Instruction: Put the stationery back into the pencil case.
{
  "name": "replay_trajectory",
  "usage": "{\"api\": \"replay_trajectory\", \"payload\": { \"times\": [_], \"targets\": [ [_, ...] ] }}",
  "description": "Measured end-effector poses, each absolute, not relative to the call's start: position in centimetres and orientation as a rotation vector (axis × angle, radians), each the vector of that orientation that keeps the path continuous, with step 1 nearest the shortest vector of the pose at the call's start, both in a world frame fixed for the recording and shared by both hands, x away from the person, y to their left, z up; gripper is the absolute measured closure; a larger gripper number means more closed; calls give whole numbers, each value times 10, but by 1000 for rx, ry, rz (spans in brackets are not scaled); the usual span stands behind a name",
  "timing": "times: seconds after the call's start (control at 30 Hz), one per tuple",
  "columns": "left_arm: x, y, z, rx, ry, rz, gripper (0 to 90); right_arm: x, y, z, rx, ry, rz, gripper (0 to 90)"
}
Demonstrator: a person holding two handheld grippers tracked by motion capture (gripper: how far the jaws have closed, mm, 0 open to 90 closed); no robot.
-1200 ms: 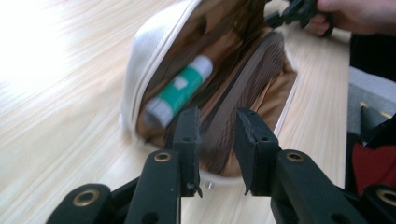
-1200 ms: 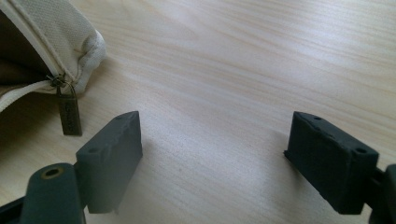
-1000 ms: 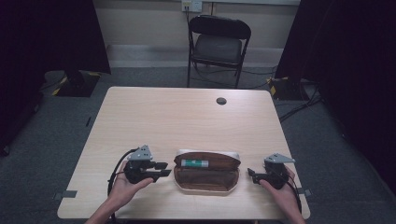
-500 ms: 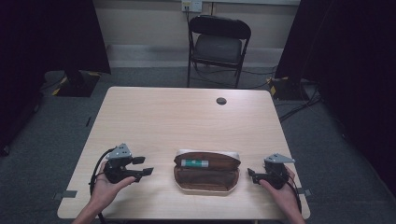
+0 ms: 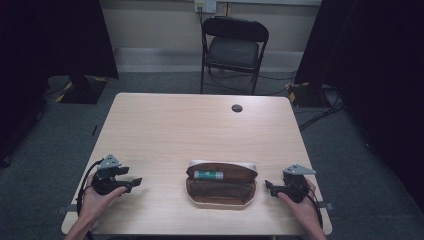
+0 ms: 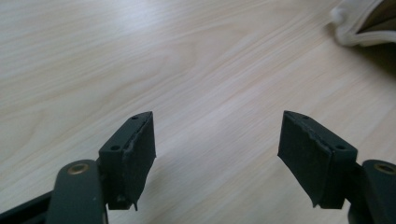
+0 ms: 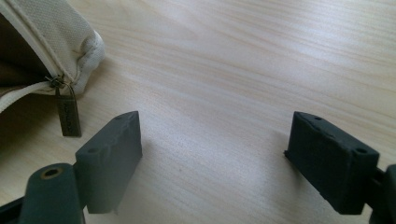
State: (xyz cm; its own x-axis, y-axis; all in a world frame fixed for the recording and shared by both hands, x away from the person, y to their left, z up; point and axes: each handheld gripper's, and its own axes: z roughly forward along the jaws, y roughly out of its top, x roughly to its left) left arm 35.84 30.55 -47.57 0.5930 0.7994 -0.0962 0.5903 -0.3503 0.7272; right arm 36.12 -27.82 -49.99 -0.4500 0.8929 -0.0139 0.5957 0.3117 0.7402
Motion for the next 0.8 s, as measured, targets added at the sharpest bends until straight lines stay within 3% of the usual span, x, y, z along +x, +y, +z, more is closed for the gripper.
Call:
{"api": "replay_trajectory", "payload": {
  "times": [0.33,0.57,0.8],
  "targets": [
    [362,313,-494,2139,1166,463,199,361,-278,-500,1321,2160,945,169],
    [362,311,-502,2073,1150,504,116,361,-278,-500,1325,2155,944,169],
    [362,310,-502,2071,1157,505,113,360,-277,-500,1339,2144,937,163]
  ]
}}
